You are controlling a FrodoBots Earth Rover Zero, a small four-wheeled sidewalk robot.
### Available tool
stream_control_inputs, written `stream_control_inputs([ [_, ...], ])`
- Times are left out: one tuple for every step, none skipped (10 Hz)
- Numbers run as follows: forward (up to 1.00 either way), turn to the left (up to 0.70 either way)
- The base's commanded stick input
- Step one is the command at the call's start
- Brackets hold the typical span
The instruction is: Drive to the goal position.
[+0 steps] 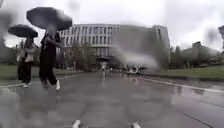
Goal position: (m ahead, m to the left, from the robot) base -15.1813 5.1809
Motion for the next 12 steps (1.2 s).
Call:
stream_control_inputs([
  [0.7,-0.01],
  [0.7,-0.04],
  [0.7,-0.13],
  [0.7,-0.19],
  [0.7,-0.1],
  [0.7,0.0],
  [0.7,0.0],
  [0.7,0.0],
  [0.7,0.0],
  [0.7,0.0],
  [0.7,0.0],
  [0.7,0.0],
])
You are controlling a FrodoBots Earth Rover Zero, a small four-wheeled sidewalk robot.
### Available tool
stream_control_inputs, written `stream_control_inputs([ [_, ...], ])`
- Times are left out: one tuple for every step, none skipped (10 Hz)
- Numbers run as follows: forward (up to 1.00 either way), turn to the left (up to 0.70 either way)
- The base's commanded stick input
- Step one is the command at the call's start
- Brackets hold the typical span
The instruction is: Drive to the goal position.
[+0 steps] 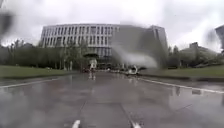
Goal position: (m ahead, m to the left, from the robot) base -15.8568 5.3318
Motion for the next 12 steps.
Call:
stream_control_inputs([
  [0.7,0.0],
  [0.7,0.0],
  [0.7,0.0],
  [0.7,0.0],
  [0.7,0.0],
  [0.7,0.0],
  [0.7,0.0],
  [0.7,0.0],
  [0.7,0.0],
  [0.7,0.0],
  [0.7,0.0],
  [0.7,0.0],
])
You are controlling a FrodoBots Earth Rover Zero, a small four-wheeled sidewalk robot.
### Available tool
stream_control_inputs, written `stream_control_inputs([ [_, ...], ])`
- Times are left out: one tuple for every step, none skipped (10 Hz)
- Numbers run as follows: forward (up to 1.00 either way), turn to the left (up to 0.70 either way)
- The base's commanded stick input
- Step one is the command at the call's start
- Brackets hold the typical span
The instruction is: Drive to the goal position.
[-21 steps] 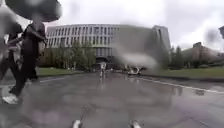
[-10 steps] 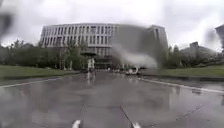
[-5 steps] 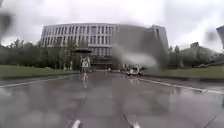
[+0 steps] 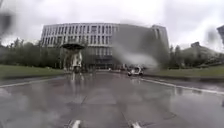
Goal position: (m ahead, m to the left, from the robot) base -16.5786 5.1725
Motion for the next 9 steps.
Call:
stream_control_inputs([
  [0.7,0.0],
  [0.7,0.0],
  [0.7,0.0],
  [0.7,0.0],
  [0.7,0.0],
  [0.7,0.03],
  [0.7,0.03],
  [0.7,0.03],
  [0.7,0.03],
])
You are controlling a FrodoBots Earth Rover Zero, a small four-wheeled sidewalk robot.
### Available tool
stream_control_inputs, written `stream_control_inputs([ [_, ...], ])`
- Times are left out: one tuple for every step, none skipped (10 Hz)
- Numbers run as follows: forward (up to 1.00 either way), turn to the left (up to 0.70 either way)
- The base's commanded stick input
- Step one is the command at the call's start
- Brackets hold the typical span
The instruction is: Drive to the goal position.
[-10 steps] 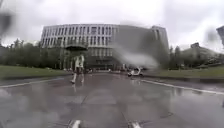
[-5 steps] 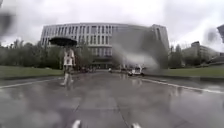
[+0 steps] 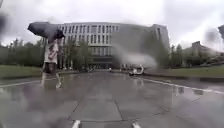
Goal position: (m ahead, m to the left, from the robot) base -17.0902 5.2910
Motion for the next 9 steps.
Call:
stream_control_inputs([
  [0.7,0.02],
  [0.7,0.02],
  [0.7,0.01],
  [0.7,0.0],
  [0.7,0.01],
  [0.7,0.02],
  [0.7,0.01],
  [0.7,0.0],
  [0.7,0.1],
])
